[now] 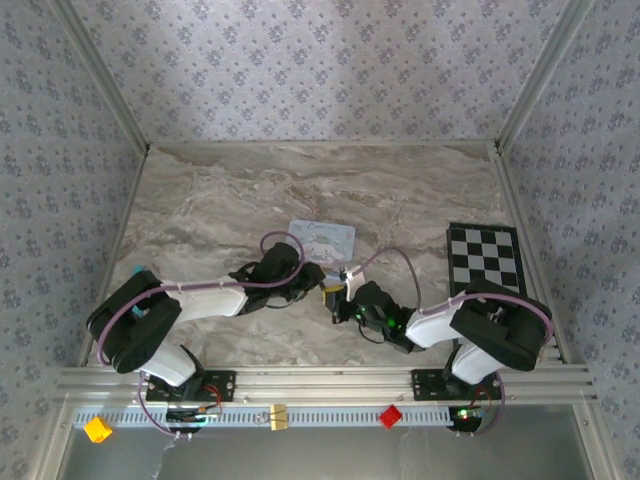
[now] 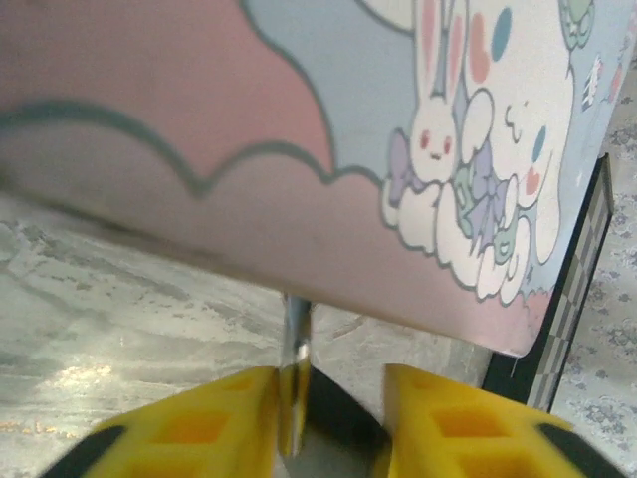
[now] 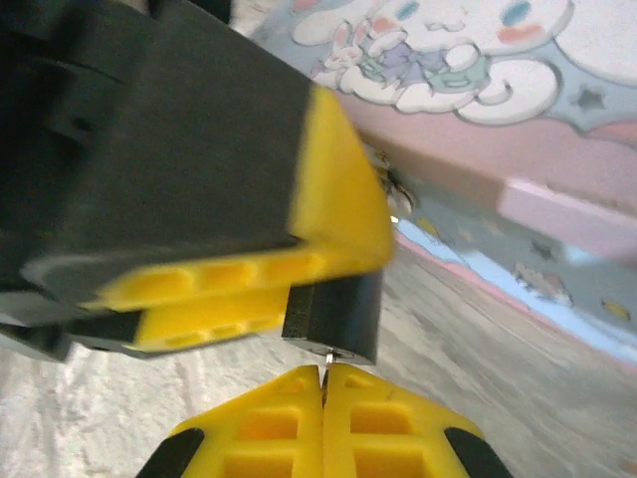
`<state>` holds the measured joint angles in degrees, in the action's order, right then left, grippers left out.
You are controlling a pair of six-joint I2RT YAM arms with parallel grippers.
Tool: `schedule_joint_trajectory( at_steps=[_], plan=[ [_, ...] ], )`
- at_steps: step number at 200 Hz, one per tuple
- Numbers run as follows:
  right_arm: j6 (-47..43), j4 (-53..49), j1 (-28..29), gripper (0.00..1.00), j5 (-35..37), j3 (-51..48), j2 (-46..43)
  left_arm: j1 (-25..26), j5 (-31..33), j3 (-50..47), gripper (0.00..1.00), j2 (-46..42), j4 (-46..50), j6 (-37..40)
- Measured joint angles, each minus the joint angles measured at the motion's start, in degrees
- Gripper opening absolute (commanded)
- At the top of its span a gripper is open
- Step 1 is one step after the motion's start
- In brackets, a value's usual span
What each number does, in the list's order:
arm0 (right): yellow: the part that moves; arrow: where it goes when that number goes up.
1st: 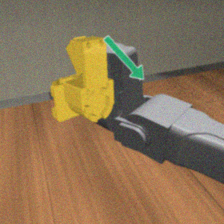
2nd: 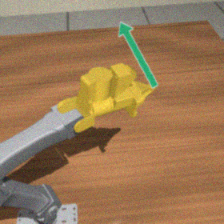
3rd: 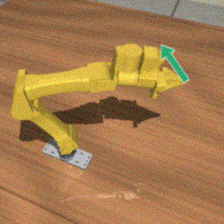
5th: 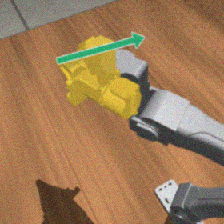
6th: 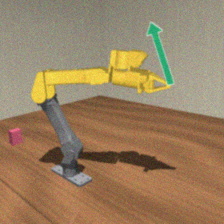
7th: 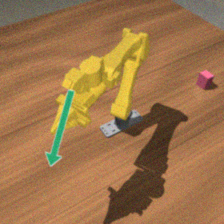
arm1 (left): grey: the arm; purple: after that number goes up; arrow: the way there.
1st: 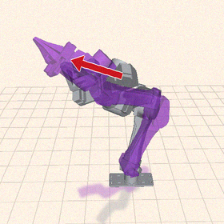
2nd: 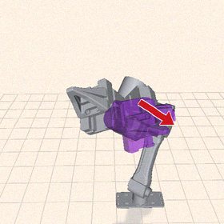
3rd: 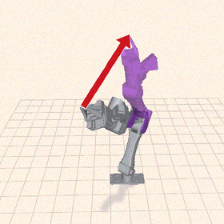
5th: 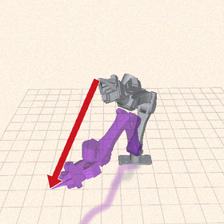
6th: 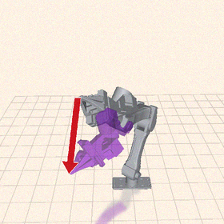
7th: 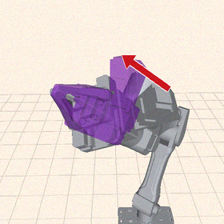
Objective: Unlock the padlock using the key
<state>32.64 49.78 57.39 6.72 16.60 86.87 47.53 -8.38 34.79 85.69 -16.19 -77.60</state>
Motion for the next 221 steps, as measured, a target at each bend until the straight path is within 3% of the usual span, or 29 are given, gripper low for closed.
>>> schedule_joint_trajectory(
  at_steps=[65,110,158,221],
  plan=[
    [3.91,-7.52,-2.03,0.00,-0.15,-0.07,-3.48,-3.72,0.55,0.07,0.72,-2.69,5.16,3.76],
    [5.75,-9.33,-2.43,0.00,-0.31,-0.24,-5.35,-7.21,7.80,6.19,0.93,-9.64,17.86,18.08],
    [8.83,-7.63,-2.23,0.00,0.26,-0.52,-3.87,-11.80,4.92,11.91,0.94,-5.03,18.40,32.44],
    [13.05,-5.88,-2.12,0.00,2.27,-1.53,-3.85,-11.50,4.11,15.87,0.82,3.82,22.49,35.65]
  ],
)
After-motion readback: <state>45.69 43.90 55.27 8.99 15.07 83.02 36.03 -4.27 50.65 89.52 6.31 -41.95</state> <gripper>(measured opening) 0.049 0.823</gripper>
